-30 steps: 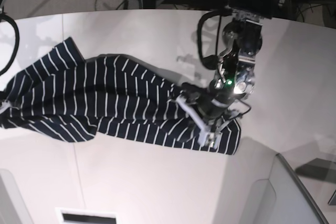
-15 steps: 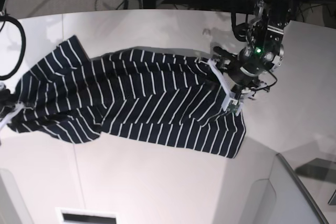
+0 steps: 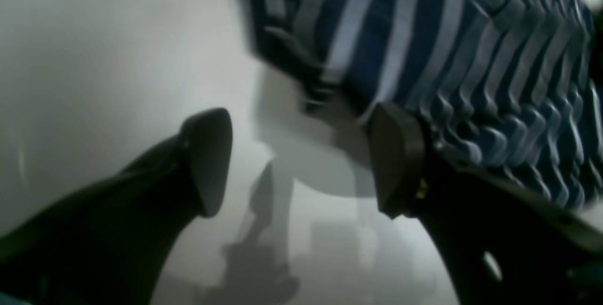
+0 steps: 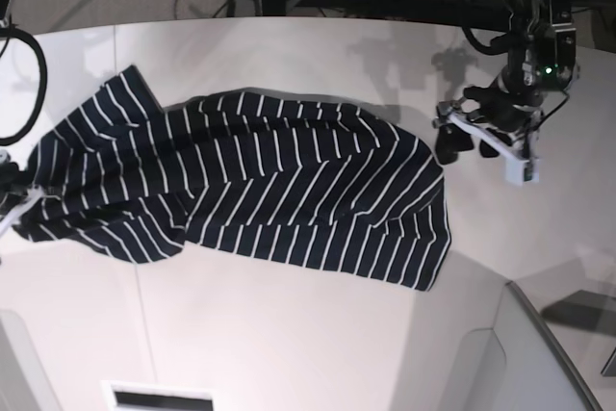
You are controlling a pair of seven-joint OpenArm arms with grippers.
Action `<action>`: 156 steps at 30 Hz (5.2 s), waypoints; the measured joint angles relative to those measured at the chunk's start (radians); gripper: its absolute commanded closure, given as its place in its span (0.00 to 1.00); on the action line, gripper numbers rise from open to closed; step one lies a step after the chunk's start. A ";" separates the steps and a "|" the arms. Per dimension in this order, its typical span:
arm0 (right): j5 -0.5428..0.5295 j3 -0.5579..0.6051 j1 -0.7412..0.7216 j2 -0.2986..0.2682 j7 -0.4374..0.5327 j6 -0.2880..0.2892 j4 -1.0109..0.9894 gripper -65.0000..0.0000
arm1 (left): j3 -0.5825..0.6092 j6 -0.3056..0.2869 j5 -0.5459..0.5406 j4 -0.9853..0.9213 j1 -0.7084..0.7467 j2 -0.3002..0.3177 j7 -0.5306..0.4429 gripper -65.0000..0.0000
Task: Layout the t-shirt on the table in an organized manner, then fold the t-shirt properly
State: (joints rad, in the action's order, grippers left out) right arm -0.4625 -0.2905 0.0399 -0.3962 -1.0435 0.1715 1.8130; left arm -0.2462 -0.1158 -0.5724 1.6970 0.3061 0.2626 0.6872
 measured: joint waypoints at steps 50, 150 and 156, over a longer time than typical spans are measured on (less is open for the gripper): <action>0.002 0.000 -0.003 0.002 0.037 0.000 -0.068 1.00 | -0.062 -0.325 0.766 -0.254 -0.061 -0.112 -0.477 0.42; -0.002 0.000 -0.006 0.002 0.039 0.004 -0.068 1.00 | 0.412 -0.303 1.066 -0.368 -0.243 0.212 -0.581 0.19; 0.001 0.000 -0.006 0.003 0.039 0.003 -0.068 1.00 | 0.431 -0.307 1.065 -0.455 -0.336 0.164 -0.576 0.47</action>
State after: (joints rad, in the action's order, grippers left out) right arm -0.4614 -0.2905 0.0334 -0.3935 -1.0046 0.1749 1.7451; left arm 0.1848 -0.4232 0.4931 1.2419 -0.0296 0.4267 0.1112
